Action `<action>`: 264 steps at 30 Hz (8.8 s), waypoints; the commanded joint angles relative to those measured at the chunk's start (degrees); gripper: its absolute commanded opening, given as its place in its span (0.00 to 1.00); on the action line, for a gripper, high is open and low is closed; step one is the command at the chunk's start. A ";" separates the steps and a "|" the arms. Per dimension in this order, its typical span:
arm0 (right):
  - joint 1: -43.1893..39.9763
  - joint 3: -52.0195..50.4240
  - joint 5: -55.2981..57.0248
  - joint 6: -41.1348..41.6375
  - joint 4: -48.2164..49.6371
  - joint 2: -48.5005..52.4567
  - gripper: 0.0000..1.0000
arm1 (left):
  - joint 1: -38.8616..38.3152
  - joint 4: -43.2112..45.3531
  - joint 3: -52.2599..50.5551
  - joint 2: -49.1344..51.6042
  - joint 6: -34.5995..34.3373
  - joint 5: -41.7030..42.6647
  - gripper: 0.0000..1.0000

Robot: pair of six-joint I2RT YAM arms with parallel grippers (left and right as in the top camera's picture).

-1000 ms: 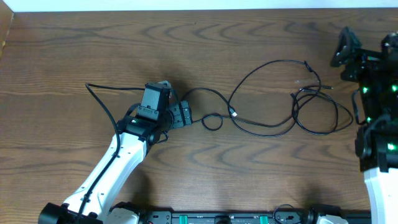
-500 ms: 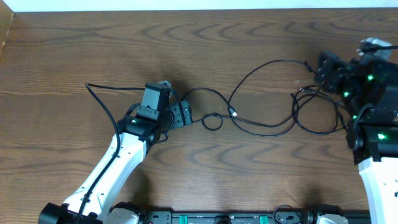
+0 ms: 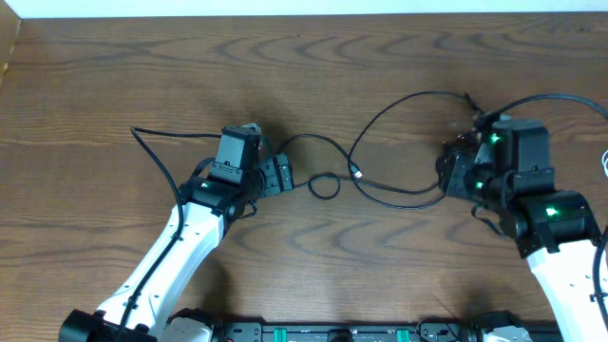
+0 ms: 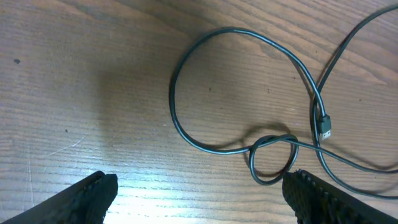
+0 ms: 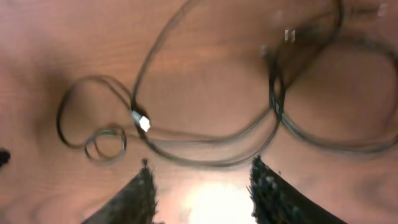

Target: Untangle cables

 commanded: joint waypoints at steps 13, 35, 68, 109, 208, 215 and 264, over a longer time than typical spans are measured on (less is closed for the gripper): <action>6.47 -11.80 -1.49 7.58 -3.15 0.44 0.39 | 0.31 0.02 -0.24 0.33 -0.07 -0.72 0.91; 6.49 -15.21 -10.08 8.02 1.84 0.44 0.40 | 0.31 0.02 -0.24 0.33 -0.07 -0.72 0.91; 17.49 -15.21 -7.41 3.26 18.32 3.78 0.49 | 0.31 0.02 -0.24 0.33 -0.07 -0.72 0.91; 19.21 -15.19 -17.94 2.23 25.59 9.38 0.55 | 0.31 0.02 -0.24 0.33 -0.07 -0.72 0.91; 11.34 -4.00 -9.75 5.07 12.79 8.04 0.99 | 0.31 0.02 -0.24 0.33 -0.07 -0.72 0.91; 11.34 -8.55 -9.77 8.07 17.75 10.64 0.99 | 0.31 0.02 -0.24 0.33 -0.07 -0.72 0.91; 14.67 -10.73 -16.76 -7.19 45.51 31.80 0.91 | 0.31 0.02 -0.24 0.33 -0.07 -0.72 0.91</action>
